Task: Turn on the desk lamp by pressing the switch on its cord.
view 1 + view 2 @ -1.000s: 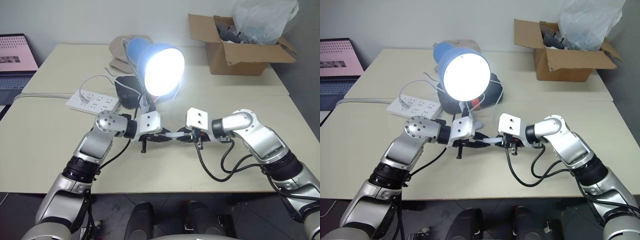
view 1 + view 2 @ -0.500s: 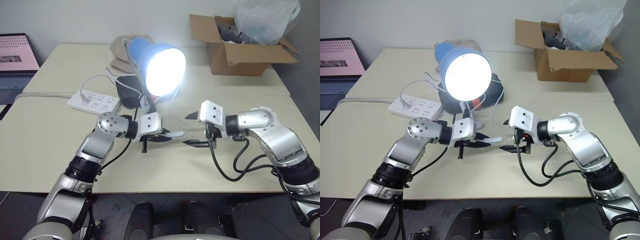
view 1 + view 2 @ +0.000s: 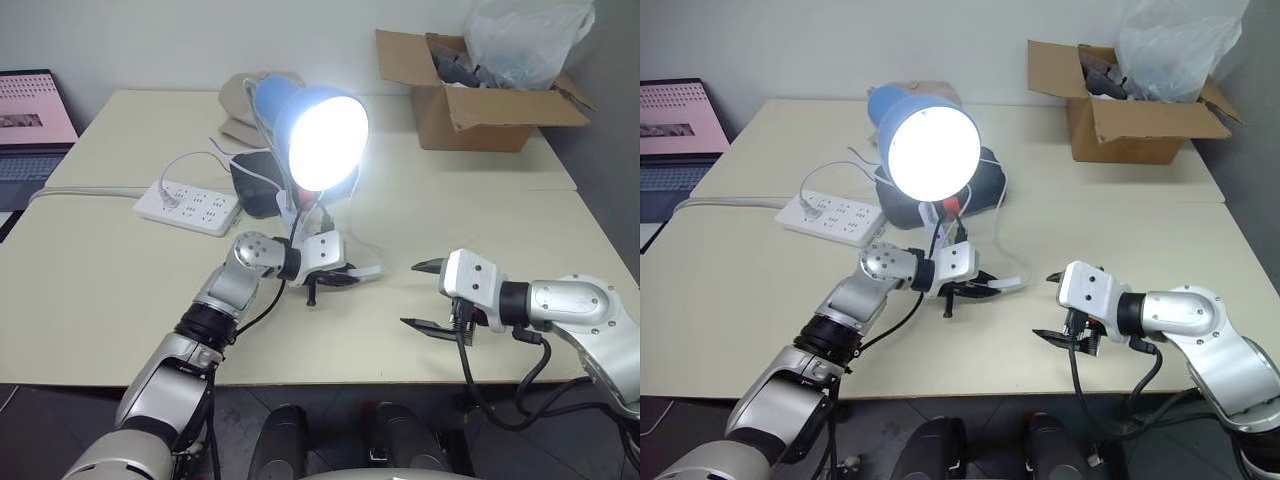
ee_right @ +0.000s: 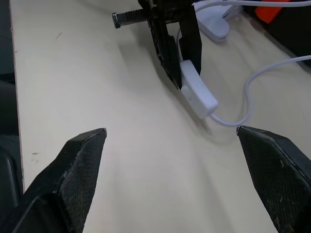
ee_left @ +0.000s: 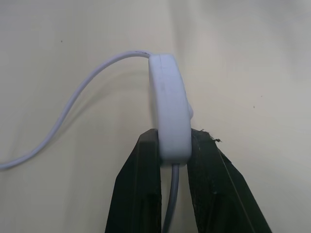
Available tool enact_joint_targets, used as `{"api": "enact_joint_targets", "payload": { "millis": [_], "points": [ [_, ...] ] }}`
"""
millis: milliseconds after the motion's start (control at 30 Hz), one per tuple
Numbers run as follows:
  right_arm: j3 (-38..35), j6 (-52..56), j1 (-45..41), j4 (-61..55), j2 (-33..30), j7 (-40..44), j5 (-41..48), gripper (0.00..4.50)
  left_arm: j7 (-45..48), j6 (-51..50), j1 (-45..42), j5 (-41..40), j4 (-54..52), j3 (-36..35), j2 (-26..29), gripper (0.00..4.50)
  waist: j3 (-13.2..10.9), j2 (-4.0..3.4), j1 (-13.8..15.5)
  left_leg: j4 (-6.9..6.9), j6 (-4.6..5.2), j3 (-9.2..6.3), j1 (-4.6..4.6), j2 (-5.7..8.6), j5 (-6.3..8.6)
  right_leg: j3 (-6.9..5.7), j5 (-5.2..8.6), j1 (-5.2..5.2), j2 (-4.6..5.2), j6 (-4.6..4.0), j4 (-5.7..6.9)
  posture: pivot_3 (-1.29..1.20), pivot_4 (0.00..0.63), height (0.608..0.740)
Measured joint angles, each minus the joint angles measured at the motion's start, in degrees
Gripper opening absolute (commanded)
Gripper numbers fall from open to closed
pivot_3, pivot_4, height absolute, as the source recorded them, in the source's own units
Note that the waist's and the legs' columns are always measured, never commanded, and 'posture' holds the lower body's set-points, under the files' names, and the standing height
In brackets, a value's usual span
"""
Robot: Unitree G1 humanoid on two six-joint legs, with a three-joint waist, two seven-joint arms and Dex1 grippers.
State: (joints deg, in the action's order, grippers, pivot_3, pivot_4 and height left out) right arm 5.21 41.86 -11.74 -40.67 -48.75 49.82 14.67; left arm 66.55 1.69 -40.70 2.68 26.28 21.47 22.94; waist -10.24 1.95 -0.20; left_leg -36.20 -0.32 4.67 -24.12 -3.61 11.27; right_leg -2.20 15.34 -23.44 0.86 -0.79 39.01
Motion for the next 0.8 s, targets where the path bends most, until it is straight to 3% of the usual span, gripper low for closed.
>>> {"api": "enact_joint_targets", "payload": {
  "millis": [33, 267, 467, 800],
  "points": [
    [-0.05, 0.12, 0.05, -0.12, 0.00, -0.30, 0.00, 4.50, -0.11, 0.46, -0.15, 0.25, 0.72, 0.15, -0.15, 1.17, 0.00, 0.00, 0.04, 0.00, 0.00, 0.00, -0.01, 0.00, 0.00, 0.00, 0.00, 0.00, 0.00, 0.00, 0.00, 0.00, 0.150, 0.740],
    [-0.12, 0.78, 0.76, -0.43, -0.04, -2.14, 0.07, 4.50, 0.50, 2.57, -0.68, 0.60, 2.52, 0.23, -0.51, 2.75, 0.00, 0.00, 0.08, 0.00, 0.00, 0.02, -0.06, 0.00, 0.00, 0.00, 0.01, -0.01, 0.00, 0.00, -0.06, 0.00, 0.150, 0.740],
    [-0.11, 0.15, 0.73, 0.58, -0.27, -2.38, 0.03, 4.50, 3.14, 1.05, 0.83, -2.85, -4.61, -2.34, 3.48, 4.02, 0.00, 0.00, -0.05, 0.01, 0.00, 0.00, -0.03, -0.03, 0.00, 0.00, 0.01, -0.01, -0.01, 0.00, -0.03, 0.00, 0.150, 0.740],
    [-0.33, -5.40, 0.12, 7.28, -1.06, -1.77, -0.61, 4.50, 6.25, -12.39, 15.76, -11.97, -28.87, -12.65, 19.68, 4.02, 0.00, 0.00, -0.13, 0.04, 0.00, 0.04, 0.03, -0.04, 0.00, 0.02, 0.02, 0.01, 0.05, -0.02, -0.04, 0.00, 0.150, 0.740]
  ]
}}
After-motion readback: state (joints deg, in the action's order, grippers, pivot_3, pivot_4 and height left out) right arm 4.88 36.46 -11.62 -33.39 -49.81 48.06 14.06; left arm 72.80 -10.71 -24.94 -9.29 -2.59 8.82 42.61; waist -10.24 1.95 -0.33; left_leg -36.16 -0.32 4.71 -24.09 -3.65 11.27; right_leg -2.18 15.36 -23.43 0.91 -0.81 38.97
